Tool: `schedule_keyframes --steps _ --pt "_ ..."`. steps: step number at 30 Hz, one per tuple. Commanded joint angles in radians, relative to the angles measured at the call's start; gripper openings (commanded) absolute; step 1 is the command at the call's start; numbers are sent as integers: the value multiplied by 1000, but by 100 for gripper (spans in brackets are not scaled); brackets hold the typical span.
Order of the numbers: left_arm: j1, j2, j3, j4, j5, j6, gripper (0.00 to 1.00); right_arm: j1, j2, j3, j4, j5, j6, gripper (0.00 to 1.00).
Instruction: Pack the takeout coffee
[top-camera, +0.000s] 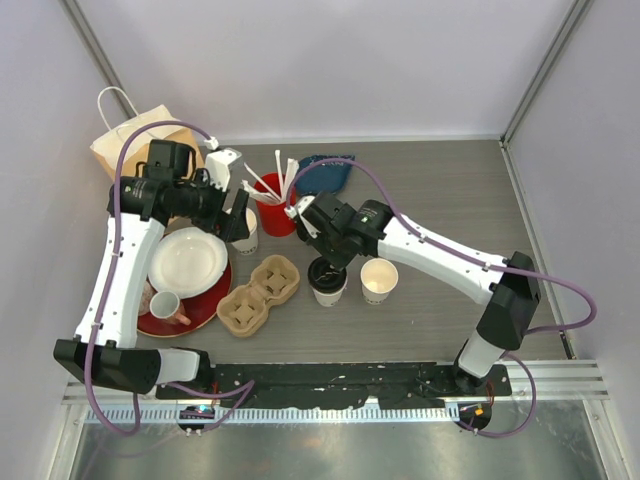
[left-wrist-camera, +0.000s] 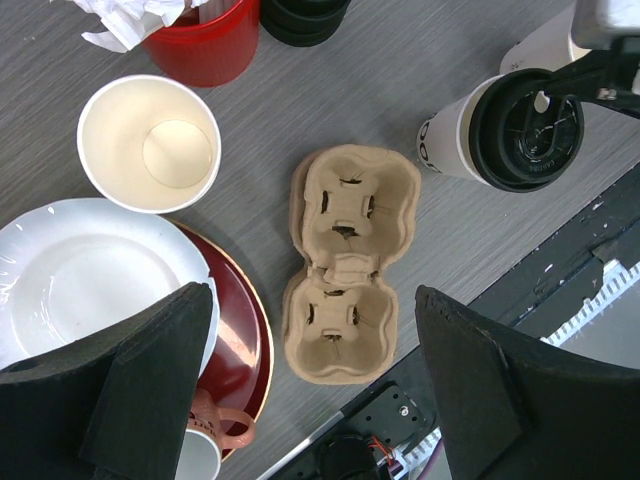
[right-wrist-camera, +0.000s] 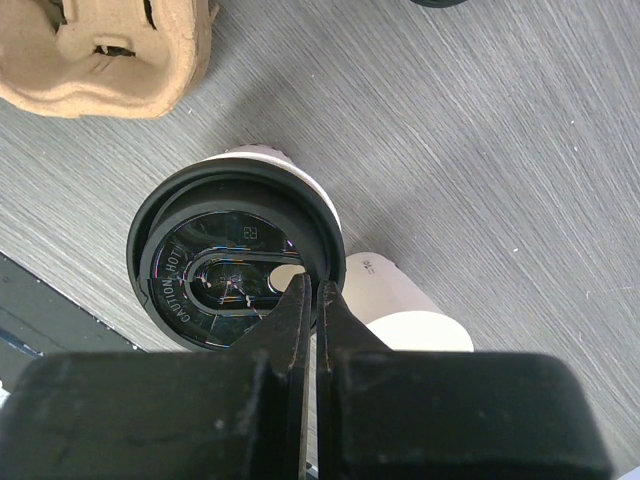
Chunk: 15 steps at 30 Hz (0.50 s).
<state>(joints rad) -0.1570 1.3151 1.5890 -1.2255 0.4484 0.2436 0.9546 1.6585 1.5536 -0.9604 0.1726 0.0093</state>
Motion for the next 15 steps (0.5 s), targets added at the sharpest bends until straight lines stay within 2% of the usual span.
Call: schedule_keyframes --steps 1,15 --pt "-6 -31 -4 -3 3 5 86 6 20 3 38 2 -6 1" --pt "-6 -37 -8 -2 0 14 86 1 26 -52 74 2 -6 1"
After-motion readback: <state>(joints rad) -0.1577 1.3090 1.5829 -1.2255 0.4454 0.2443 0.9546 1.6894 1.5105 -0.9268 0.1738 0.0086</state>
